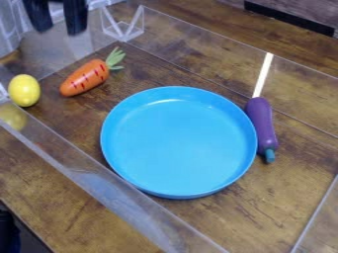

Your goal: Move the carrot to the left side

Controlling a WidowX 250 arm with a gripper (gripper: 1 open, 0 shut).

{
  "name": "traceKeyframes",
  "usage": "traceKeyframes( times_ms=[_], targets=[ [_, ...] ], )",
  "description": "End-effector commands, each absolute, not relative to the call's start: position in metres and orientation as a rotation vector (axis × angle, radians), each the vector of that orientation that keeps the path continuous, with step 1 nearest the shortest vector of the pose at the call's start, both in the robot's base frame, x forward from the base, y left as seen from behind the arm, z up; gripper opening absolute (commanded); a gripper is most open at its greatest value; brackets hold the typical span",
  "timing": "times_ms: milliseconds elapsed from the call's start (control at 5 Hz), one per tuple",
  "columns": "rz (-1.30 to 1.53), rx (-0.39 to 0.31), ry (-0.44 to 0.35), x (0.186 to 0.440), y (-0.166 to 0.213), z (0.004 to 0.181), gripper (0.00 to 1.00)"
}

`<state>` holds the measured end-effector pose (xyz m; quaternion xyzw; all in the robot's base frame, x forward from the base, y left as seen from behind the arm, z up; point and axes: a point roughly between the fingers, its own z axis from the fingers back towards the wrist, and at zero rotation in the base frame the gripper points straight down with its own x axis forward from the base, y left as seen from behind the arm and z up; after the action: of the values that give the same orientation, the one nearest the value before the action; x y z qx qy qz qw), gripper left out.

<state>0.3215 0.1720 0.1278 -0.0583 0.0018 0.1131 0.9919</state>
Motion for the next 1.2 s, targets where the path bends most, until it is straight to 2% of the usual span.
traceKeyframes(
  times_ms=[0, 200, 400, 600, 1000],
  targets=[
    [0.292, -0.085, -0.099, 0.330, 0.194, 0.156, 1.00],
    [0.299, -0.051, -0.092, 0.325, 0.195, 0.132, 0.00],
    [0.318, -0.033, -0.096, 0.327, 0.192, 0.115, 1.00],
    [0.344, -0.021, -0.104, 0.332, 0.187, 0.099, 1.00],
    [0.458, -0.056, -0.129, 0.361, 0.188, 0.103, 1.00]
  ],
)
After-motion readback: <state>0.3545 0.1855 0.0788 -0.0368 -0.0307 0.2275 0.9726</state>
